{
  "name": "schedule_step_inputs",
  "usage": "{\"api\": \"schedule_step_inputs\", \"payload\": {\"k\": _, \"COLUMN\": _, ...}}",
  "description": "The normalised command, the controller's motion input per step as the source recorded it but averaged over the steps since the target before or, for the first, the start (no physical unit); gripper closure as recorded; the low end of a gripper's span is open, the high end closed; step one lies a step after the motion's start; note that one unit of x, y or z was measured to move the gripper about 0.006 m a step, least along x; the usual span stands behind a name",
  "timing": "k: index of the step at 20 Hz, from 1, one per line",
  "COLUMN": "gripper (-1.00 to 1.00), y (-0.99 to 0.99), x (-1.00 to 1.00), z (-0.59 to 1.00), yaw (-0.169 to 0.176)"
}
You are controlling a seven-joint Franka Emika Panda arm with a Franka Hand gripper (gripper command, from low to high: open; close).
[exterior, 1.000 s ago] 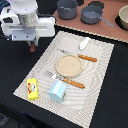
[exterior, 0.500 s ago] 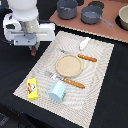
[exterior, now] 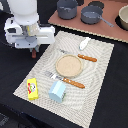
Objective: Interact with the objects in diverse but meaningful ways.
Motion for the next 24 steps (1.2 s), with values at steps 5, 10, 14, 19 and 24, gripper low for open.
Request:
{"api": "schedule_step_inputs", "payload": {"k": 5, "gripper": -1.00, "y": 0.00, "x": 0.01, "z": 0.12, "yaw": -0.001}}
{"api": "schedule_step_inputs", "payload": {"k": 10, "gripper": -1.00, "y": 0.00, "x": 0.04, "z": 0.37, "yaw": -0.011}}
{"api": "schedule_step_inputs", "payload": {"k": 14, "gripper": -1.00, "y": -0.03, "x": 0.41, "z": 0.99, "yaw": -0.054}}
{"api": "schedule_step_inputs", "payload": {"k": 19, "gripper": -1.00, "y": -0.04, "x": 0.72, "z": 1.00, "yaw": -0.045}}
{"api": "schedule_step_inputs", "payload": {"k": 24, "gripper": -1.00, "y": -0.01, "x": 1.00, "z": 0.90, "yaw": 0.000}}
